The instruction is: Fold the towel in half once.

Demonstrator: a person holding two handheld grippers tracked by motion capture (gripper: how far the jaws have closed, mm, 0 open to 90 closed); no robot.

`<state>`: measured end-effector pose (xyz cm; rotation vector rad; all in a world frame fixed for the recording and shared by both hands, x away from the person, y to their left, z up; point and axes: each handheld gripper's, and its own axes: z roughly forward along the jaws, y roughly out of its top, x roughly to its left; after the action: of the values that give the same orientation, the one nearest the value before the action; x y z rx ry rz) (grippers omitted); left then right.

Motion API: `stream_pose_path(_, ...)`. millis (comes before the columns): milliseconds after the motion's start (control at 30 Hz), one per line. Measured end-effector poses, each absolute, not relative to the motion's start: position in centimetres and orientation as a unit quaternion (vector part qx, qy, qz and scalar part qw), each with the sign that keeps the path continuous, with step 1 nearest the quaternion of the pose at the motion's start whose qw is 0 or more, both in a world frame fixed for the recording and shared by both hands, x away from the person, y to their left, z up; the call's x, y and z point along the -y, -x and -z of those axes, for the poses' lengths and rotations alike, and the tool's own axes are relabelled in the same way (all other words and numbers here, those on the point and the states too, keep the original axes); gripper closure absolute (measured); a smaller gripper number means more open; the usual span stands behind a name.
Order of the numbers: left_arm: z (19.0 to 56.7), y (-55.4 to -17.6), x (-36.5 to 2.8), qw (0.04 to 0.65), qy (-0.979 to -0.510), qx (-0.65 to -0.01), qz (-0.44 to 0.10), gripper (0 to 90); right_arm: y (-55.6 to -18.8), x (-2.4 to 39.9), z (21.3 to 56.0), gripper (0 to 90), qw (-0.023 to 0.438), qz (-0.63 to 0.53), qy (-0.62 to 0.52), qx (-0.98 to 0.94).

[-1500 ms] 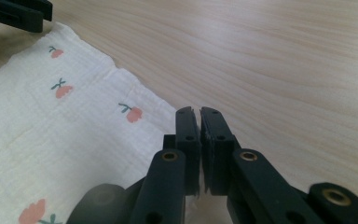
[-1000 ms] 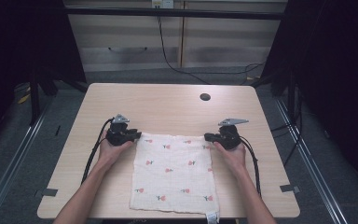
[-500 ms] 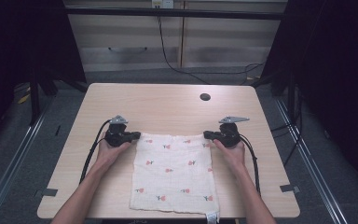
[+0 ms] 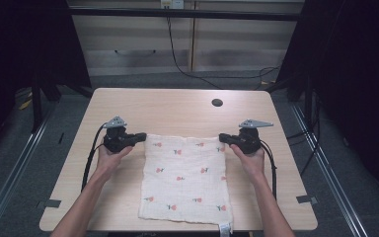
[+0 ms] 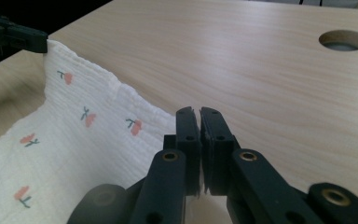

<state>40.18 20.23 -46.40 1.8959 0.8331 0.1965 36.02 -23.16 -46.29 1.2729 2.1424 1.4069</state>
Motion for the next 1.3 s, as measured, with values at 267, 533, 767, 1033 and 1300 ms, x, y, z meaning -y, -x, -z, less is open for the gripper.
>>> stream_pose_path(267, 45.2, -39.9, -20.2, 0.526, -0.779, -0.331, -0.080, 88.5, -36.3, 23.6, 45.6, 86.4, 0.142, -0.493, -0.440, -0.736)
stream_pose_path(533, 44.1, -39.8, -20.8, 0.540, -0.769, -0.332, -0.084, 88.5, -36.2, 23.3, 44.3, 86.6, 0.147, -0.505, -0.436, -0.730)
stream_pose_path(767, 43.3, -39.7, -20.4, 0.548, -0.762, -0.334, -0.087, 88.4, -36.5, 23.3, 43.1, 86.7, 0.156, -0.515, -0.432, -0.724)
stream_pose_path(1033, 41.3, -40.2, -20.9, 0.552, -0.760, -0.330, -0.096, 88.4, -37.4, 23.2, 41.3, 86.7, 0.165, -0.517, -0.427, -0.723)
stream_pose_path(1300, 39.7, -41.0, -21.0, 0.545, -0.761, -0.333, -0.111, 88.4, -38.1, 23.1, 40.3, 86.6, 0.173, -0.513, -0.427, -0.724)
